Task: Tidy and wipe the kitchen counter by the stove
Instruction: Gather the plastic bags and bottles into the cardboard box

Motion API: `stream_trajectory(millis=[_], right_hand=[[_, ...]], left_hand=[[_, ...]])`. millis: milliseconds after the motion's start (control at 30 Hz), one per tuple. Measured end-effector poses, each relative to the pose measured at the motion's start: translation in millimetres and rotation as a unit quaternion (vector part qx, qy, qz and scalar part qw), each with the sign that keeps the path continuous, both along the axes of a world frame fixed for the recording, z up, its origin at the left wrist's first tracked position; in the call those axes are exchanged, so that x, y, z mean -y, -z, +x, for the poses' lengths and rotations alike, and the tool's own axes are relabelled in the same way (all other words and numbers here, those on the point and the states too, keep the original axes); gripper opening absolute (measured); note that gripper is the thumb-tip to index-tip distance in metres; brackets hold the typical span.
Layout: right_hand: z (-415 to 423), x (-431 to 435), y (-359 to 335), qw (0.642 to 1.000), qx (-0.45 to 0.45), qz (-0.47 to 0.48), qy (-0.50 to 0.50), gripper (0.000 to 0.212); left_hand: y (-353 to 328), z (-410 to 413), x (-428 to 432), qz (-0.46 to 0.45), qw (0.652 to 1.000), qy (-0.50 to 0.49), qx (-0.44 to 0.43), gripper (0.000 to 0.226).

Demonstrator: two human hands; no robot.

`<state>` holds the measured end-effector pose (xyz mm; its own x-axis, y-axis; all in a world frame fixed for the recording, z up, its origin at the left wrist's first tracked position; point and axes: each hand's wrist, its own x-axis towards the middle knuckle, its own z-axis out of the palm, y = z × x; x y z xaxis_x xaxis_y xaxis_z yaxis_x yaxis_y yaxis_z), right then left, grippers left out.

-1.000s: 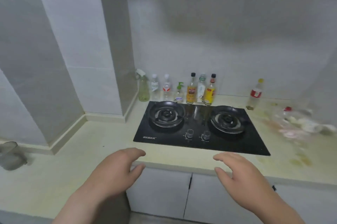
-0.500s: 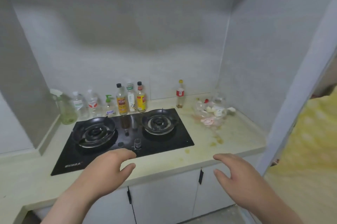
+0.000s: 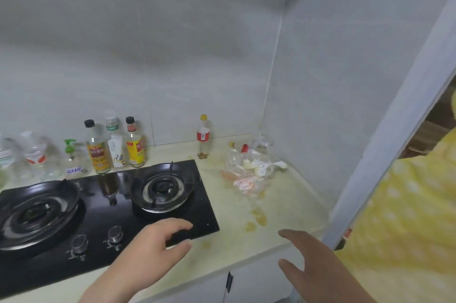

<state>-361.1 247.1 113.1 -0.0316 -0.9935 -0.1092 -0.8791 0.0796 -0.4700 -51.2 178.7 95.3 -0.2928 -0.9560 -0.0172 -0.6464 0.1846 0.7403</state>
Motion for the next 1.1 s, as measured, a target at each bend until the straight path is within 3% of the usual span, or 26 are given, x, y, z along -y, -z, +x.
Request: stream_trajectory(millis=[300, 467, 900, 1100], right_hand=[[-49.1, 79.6, 10.1, 0.998, 0.018, 0.055, -0.035, 0.059], [-80.4, 128.9, 20.7, 0.997, 0.019, 0.048, -0.049, 0.060], [-175.0, 271.8, 37.7, 0.988, 0.052, -0.003, -0.144, 0.061], [-191.2, 304.9, 49.1, 0.983, 0.078, 0.012, -0.166, 0.060]], left_hand=[[7.6, -49.6, 77.5, 0.039, 0.999, -0.020, -0.021, 0.041], [3.7, -80.8, 110.6, 0.040, 0.998, -0.033, 0.023, 0.025], [15.5, -196.0, 180.4, 0.010, 0.988, -0.114, 0.102, 0.038], [30.0, -213.4, 187.7, 0.073, 0.986, -0.126, 0.088, 0.031]])
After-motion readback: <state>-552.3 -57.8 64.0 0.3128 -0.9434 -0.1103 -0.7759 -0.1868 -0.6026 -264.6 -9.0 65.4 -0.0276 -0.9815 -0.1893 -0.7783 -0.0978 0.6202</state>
